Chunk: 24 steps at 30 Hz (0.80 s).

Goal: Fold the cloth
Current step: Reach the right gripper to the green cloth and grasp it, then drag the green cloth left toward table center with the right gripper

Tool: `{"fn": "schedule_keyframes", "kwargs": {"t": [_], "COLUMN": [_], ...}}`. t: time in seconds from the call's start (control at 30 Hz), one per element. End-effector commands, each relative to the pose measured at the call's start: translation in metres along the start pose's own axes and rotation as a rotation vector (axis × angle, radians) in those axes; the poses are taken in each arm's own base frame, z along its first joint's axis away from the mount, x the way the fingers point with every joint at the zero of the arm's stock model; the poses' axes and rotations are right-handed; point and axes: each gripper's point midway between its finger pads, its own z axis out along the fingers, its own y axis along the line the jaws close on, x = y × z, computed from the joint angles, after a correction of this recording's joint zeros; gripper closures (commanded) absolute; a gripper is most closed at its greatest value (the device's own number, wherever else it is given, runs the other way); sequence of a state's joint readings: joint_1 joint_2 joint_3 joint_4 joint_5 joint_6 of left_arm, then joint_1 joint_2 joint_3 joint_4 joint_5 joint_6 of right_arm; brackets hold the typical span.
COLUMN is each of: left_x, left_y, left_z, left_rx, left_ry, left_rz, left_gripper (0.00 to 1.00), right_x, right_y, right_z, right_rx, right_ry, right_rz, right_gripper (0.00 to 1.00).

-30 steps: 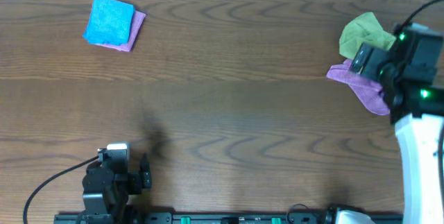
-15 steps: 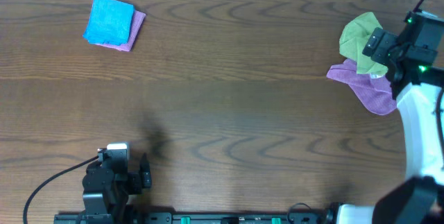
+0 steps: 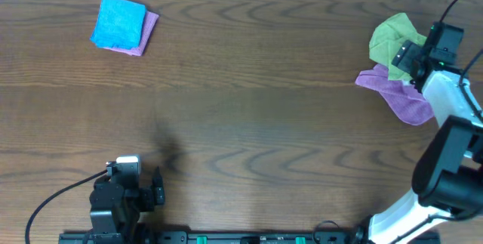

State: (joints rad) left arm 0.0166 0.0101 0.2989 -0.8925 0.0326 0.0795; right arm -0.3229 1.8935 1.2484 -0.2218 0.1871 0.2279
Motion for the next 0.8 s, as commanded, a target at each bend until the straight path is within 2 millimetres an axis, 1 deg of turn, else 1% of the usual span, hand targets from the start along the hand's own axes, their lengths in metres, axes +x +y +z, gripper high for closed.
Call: {"fn": "schedule_keyframes", "kwargs": {"t": [0.0,0.03,0.07,0.1,0.2,0.23,0.3,0.33,0.37,0.4,0.47,0.57,0.6,0.67,0.77], "left_x": [0.017,0.017,0.017,0.017,0.017,0.017,0.017,0.017,0.017,0.017,0.017,0.017,0.017,0.017,0.017], "left_y": [0.003,0.003,0.003,0.003,0.003,0.003,0.003,0.003,0.003,0.003,0.003,0.003,0.003,0.003,0.003], "left_z": [0.007,0.007,0.007,0.007,0.007,0.007,0.007,0.007,0.007,0.007,0.007,0.007,0.007,0.007,0.007], "left_rx": [-0.019,-0.019,-0.019,-0.019,-0.019,-0.019,-0.019,-0.019,-0.019,-0.019,-0.019,-0.019,-0.019,-0.019,-0.019], "left_ry": [0.056,0.056,0.056,0.056,0.056,0.056,0.056,0.056,0.056,0.056,0.056,0.056,0.056,0.056,0.056], "left_rz": [0.031,0.031,0.031,0.031,0.031,0.031,0.031,0.031,0.031,0.031,0.031,0.031,0.031,0.031,0.031], "left_gripper": [0.05,0.05,0.05,0.05,0.05,0.05,0.05,0.05,0.05,0.05,0.05,0.05,0.05,0.05,0.05], "right_x": [0.004,0.008,0.013,0.015,0.016,0.014,0.005,-0.003,-0.011,-0.023,-0.041,-0.058,-0.061,-0.06,-0.049], "right_y": [0.003,0.004,0.005,0.007,0.012,0.014,0.019,0.022,0.026,0.032,0.044,0.063,0.074,0.092,0.121], "right_z": [0.01,0.014,0.018,0.02,0.019,0.017,0.009,0.002,-0.006,-0.018,-0.041,-0.076,-0.089,-0.108,-0.129], "right_rx": [-0.024,-0.026,-0.03,-0.039,-0.07,-0.083,-0.11,-0.125,-0.146,-0.179,-0.233,-0.308,-0.353,-0.425,-0.512], "right_ry": [0.022,0.034,0.048,0.057,0.064,0.06,0.036,0.013,-0.01,-0.047,-0.109,-0.172,-0.188,-0.198,-0.176], "right_rz": [0.096,0.106,0.116,0.115,0.116,0.117,0.118,0.115,0.103,0.08,0.041,-0.006,-0.039,-0.083,-0.125], "right_gripper": [0.16,0.16,0.2,0.25,0.53,0.66,0.87,0.95,0.99,0.99,0.99,0.99,0.98,0.98,0.98]}}
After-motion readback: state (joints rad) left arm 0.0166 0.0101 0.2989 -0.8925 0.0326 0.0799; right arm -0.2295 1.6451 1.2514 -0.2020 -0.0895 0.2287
